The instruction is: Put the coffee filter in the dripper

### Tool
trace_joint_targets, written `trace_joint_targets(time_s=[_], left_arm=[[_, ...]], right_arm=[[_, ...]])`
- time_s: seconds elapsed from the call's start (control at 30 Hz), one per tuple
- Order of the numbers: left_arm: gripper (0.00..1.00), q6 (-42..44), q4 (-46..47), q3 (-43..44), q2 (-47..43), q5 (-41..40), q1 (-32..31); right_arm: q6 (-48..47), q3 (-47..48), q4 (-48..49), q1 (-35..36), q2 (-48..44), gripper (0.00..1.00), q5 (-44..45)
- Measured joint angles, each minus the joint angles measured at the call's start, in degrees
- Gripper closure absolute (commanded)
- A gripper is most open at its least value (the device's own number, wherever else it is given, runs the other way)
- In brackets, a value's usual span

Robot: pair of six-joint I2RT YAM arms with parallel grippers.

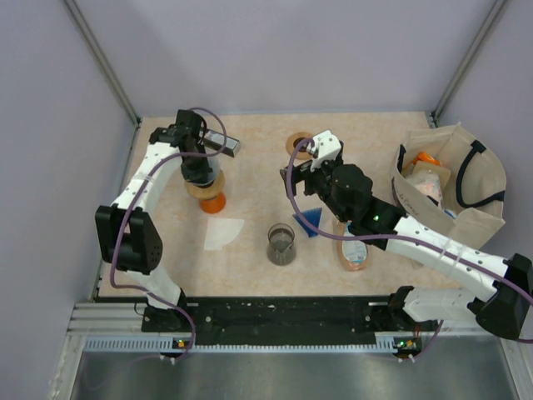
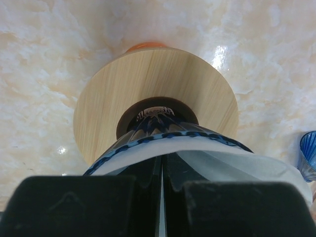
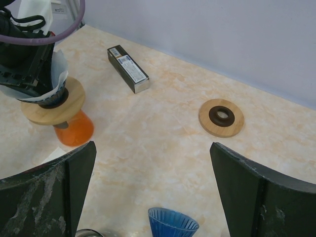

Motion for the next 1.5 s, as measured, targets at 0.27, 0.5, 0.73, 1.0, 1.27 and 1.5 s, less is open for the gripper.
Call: trace_joint_targets(time_s=[0.27, 0.5, 0.73, 1.0, 1.27, 1.5], left_arm=[[0.97, 0.0, 0.8, -0.6, 0.4, -0.1, 0.0], [0.97, 0.0, 1.0, -0.9, 0.6, -0.2, 0.0], [0.97, 0.0, 1.0, -0.9, 0.6, -0.2, 0.0], [0.94, 0.0, 0.5, 0.0, 0.6, 0.4, 0.0], [0.93, 0.1, 0.4, 0.5, 0.6, 1.3, 0.0], [0.89, 0.1, 0.3, 0.7, 0.4, 1.5, 0.0]], right_arm=[[0.0, 0.0, 0.0, 0.0, 0.0, 0.01, 0.1], [0.0, 0.0, 0.0, 0.0, 0.0, 0.01, 0.2], [0.0, 0.0, 0.0, 0.0, 0.0, 0.01, 0.3], [0.0, -0.4, 0.0, 0.0, 0.0, 0.01, 0.4], [0.0, -0.7, 0.0, 0.0, 0.0, 0.01, 0.5], [0.0, -0.7, 0.0, 0.0, 0.0, 0.01, 0.5]])
